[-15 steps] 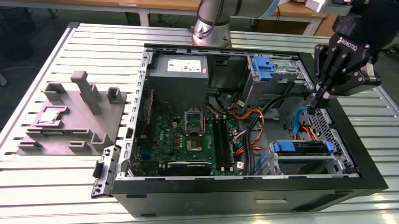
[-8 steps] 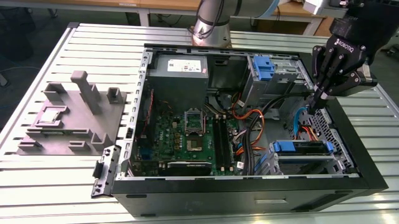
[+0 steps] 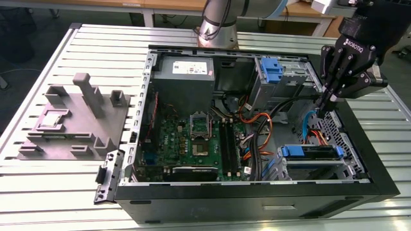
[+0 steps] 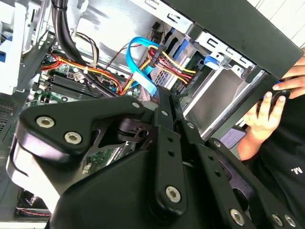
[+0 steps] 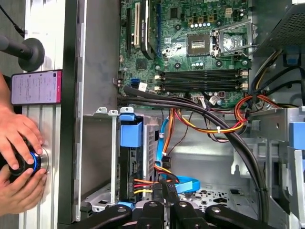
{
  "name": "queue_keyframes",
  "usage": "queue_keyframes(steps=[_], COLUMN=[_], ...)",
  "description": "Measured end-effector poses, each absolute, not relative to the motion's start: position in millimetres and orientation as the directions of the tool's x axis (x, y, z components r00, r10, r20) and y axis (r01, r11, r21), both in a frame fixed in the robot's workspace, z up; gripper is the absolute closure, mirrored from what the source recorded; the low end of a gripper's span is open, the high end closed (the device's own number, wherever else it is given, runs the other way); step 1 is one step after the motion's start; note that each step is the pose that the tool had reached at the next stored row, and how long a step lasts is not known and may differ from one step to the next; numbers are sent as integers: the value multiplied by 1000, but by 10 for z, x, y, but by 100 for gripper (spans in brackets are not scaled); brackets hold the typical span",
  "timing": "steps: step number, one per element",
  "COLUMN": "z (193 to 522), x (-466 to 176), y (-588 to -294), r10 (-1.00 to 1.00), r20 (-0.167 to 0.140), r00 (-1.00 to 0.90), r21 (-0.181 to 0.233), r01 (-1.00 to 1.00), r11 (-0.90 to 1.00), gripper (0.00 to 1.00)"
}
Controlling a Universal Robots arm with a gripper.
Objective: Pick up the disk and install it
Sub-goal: 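Insert the second disk wire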
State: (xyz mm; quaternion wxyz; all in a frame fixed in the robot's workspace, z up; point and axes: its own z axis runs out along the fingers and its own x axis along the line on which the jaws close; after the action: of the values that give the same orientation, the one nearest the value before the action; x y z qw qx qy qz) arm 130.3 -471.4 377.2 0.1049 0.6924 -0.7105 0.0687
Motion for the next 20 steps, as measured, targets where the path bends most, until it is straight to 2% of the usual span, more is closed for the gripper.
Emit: queue_keyframes(steps=[4,5,11,20], z=[3755,3747,3688,3551], x=[1302,1302,1302,1302], y=[-4683,-4673,-4640,-4633], r10=[-966,-964,-950,-940], r20=[256,264,311,341], r00=[-19,-19,-19,-19], r21=[47,47,45,44], r01=[-998,-998,-998,-998], r11=[33,33,35,37], gripper=[82,75,75,75])
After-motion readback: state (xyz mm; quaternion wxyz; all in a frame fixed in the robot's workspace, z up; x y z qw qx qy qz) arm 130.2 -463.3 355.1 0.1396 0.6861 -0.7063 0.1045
